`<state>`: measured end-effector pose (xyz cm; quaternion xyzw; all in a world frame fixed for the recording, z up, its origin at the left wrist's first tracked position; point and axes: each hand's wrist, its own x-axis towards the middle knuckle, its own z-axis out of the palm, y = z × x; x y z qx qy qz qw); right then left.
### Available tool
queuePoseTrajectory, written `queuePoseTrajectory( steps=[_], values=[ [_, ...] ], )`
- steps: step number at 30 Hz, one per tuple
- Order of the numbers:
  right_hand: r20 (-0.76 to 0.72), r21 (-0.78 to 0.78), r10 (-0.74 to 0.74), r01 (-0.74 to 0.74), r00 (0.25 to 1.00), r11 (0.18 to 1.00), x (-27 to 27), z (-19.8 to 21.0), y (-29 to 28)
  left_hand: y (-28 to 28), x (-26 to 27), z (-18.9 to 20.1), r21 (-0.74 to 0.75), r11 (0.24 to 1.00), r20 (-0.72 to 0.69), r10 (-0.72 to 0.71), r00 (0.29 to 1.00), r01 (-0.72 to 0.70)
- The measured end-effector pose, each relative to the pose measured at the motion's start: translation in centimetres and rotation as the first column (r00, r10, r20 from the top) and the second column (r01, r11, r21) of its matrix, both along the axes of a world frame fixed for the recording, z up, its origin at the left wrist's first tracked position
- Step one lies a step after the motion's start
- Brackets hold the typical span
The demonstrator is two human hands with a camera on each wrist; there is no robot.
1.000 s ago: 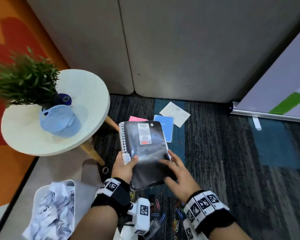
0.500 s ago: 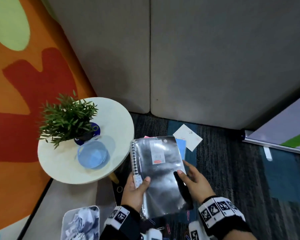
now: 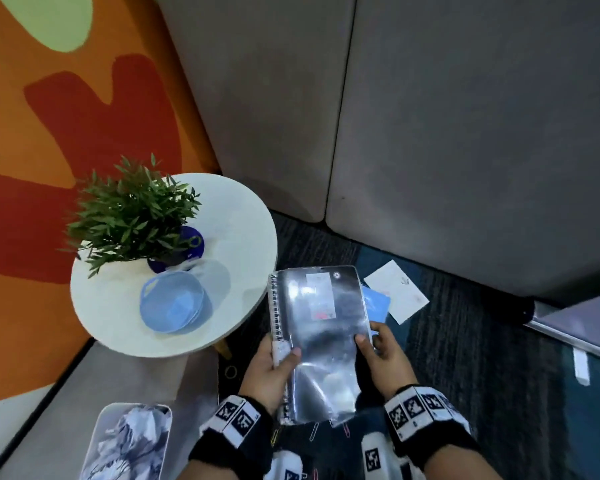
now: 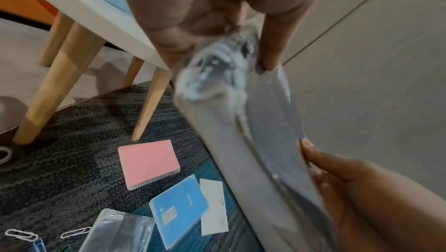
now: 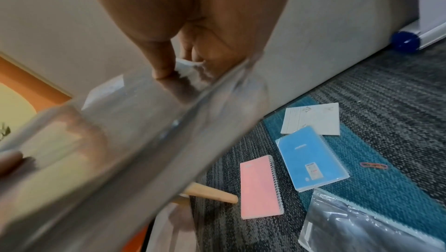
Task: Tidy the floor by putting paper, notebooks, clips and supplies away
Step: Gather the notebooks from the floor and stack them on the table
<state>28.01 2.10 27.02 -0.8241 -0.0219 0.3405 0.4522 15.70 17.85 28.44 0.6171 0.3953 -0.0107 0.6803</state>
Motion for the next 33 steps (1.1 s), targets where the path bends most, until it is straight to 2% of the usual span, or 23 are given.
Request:
queuePoseTrajectory(
  steps=[4, 7, 10, 12, 15, 17, 20, 22, 26, 29, 30, 33],
  values=[
    [-0.031, -0.006, 0.049, -0.049, 0.998, 0.999, 3.3, -5.5, -0.3, -1.2, 2.6, -5.4, 0.032, 0.991, -0.016, 0.13, 0.991, -0.129],
    [-0.068, 0.006, 0.077, -0.077, 0.995, 0.997, 5.0, -9.5, -0.7, -2.1, 3.9, -9.3, 0.08, 0.987, -0.031, 0.143, 0.989, -0.14],
    [-0.102, 0.045, 0.025, -0.02, 0.994, 0.999, 6.5, -14.5, -1.4, -2.8, 4.7, -14.4, 0.094, 0.977, -0.021, 0.193, 0.981, -0.19],
    [-0.065, 0.022, -0.012, 0.014, 0.998, 1.0, 7.1, -18.5, -2.2, -3.0, 4.7, -17.7, 0.11, 0.966, -0.023, 0.238, 0.971, -0.234],
    [-0.044, -0.215, 0.059, -0.067, 0.997, 0.974, 7.7, -25.4, -4.1, -2.9, 3.9, -22.7, 0.144, 0.947, -0.05, 0.298, 0.953, -0.288],
    [-0.119, -0.366, 0.147, -0.181, 0.982, 0.913, 7.3, -31.0, -5.1, -2.8, 3.0, -26.0, 0.152, 0.937, -0.053, 0.326, 0.944, -0.315],
    [-0.261, -0.501, 0.24, -0.343, 0.935, 0.794, 5.4, -38.6, -6.1, -2.8, 1.5, -30.2, 0.162, 0.932, -0.052, 0.337, 0.94, -0.325],
    [-0.282, -0.554, 0.263, -0.381, 0.923, 0.741, 3.6, -42.2, -6.3, -2.8, 0.6, -32.4, 0.152, 0.925, -0.066, 0.361, 0.93, -0.348],
    [-0.238, -0.636, 0.2, -0.308, 0.95, 0.708, 0.6, -45.4, -6.4, -3.1, -0.4, -35.6, 0.096, 0.901, -0.132, 0.432, 0.892, -0.422],
    [-0.201, -0.728, 0.229, -0.301, 0.953, 0.616, -0.1, -45.5, -6.2, -3.5, -0.5, -36.7, 0.067, 0.9, -0.148, 0.436, 0.888, -0.43],
    [-0.204, -0.727, 0.238, -0.31, 0.95, 0.612, -0.1, -45.3, -6.2, -3.5, -0.5, -36.8, 0.076, 0.899, -0.141, 0.438, 0.888, -0.431],
    [-0.306, -0.613, 0.183, -0.34, 0.934, 0.713, 0.7, -44.1, -6.4, -3.8, -0.1, -35.6, 0.085, 0.91, -0.118, 0.414, 0.903, -0.406]
  ],
)
